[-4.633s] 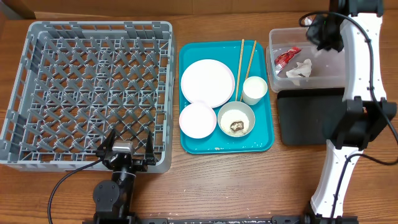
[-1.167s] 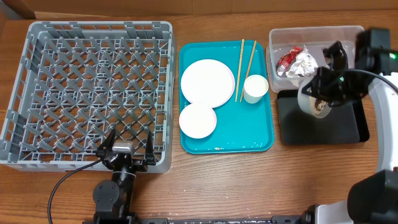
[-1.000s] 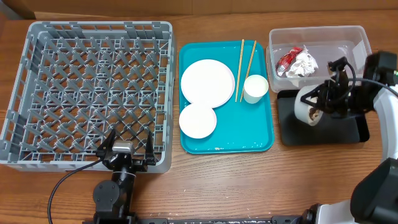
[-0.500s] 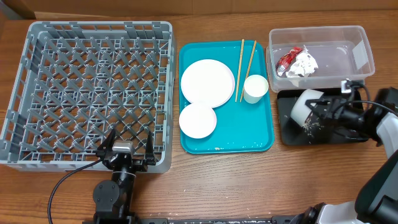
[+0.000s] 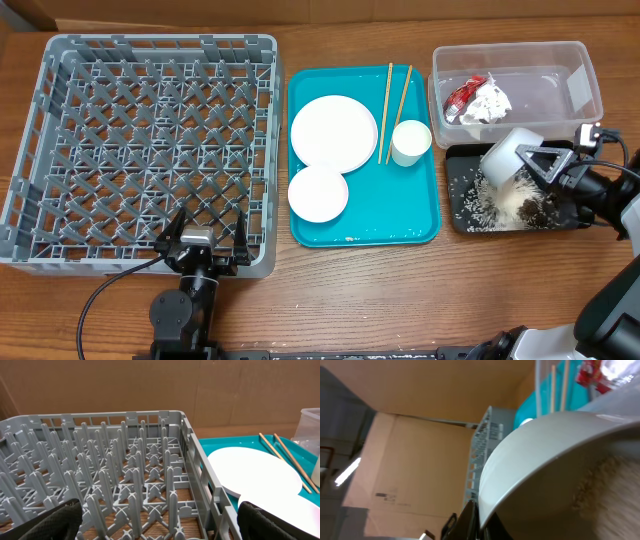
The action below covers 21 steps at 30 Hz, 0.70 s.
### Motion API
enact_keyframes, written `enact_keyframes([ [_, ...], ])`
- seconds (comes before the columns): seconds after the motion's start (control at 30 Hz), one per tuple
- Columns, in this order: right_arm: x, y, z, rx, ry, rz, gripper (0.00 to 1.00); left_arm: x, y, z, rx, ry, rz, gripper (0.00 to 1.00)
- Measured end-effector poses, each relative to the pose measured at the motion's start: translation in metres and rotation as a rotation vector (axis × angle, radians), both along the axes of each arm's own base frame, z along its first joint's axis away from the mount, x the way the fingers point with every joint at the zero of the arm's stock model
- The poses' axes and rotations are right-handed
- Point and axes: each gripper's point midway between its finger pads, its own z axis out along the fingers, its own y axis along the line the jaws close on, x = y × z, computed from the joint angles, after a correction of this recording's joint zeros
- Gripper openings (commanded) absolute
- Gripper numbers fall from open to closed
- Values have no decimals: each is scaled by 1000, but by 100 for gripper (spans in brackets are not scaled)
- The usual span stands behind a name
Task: Sort waste into correct bins and load items into the dishwasher
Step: 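Move the bowl over the black tray and tip out the rice, then return the emptied bowl to the teal tray and release it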
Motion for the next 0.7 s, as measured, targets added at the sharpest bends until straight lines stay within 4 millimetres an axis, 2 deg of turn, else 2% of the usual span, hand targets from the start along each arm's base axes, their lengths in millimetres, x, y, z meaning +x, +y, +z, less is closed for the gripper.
enact_keyframes([
  [0.4, 10, -7, 17, 85, 2, 11, 4, 0, 0, 0, 0, 0, 0, 100],
  [0.7, 13, -9, 20, 214, 171, 1, 4, 0, 0, 0, 0, 0, 0, 100],
])
